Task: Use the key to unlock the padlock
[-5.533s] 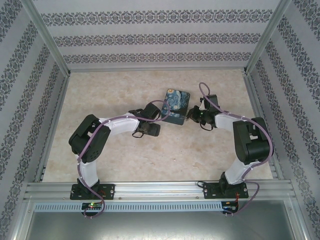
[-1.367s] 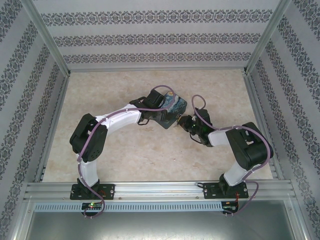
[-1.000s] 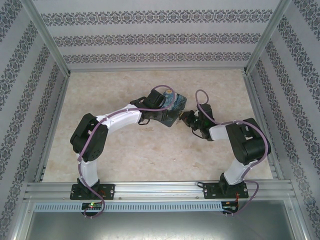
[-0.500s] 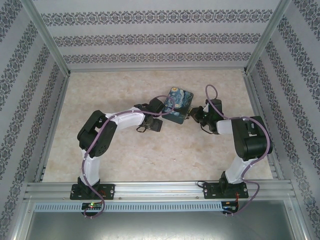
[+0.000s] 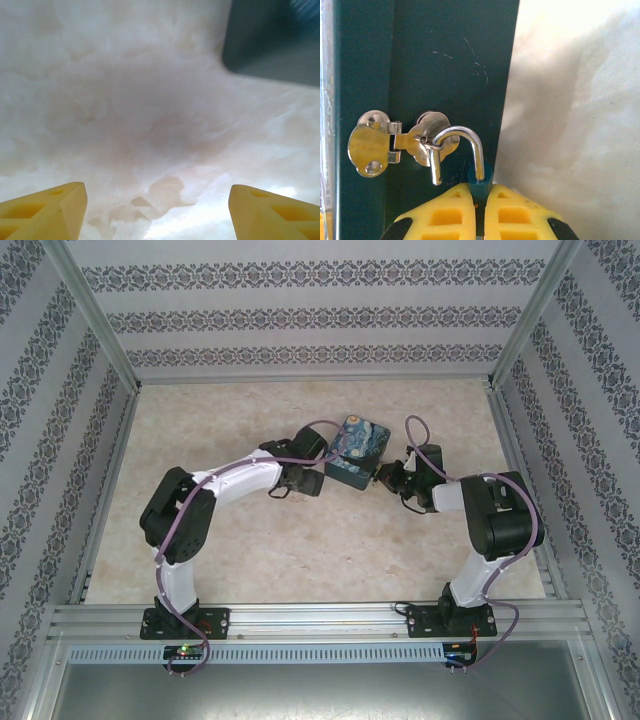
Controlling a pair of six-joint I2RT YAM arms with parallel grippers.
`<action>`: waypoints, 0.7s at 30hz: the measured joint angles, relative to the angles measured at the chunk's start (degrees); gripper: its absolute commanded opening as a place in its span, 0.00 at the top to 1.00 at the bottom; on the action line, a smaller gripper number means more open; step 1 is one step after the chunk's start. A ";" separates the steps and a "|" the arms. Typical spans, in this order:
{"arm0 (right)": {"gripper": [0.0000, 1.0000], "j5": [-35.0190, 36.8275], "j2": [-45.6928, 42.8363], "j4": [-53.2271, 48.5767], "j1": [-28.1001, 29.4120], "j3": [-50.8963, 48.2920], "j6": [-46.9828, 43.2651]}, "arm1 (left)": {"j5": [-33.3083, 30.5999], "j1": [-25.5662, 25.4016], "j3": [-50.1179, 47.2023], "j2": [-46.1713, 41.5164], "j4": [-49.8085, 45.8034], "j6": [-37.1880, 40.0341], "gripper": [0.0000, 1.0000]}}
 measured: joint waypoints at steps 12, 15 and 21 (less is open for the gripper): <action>1.00 0.04 -3.63 -0.07 -0.02 -3.61 -0.15 | 3.69 -1.03 25.09 8.57 -3.93 3.80 0.24; 1.00 0.04 -4.24 -0.07 -0.02 -4.59 -0.15 | 4.33 -1.90 29.07 13.18 -4.74 4.66 0.24; 1.00 0.04 -4.59 0.00 -0.04 -5.35 -0.13 | 3.65 -3.93 33.31 19.43 -7.17 6.75 0.24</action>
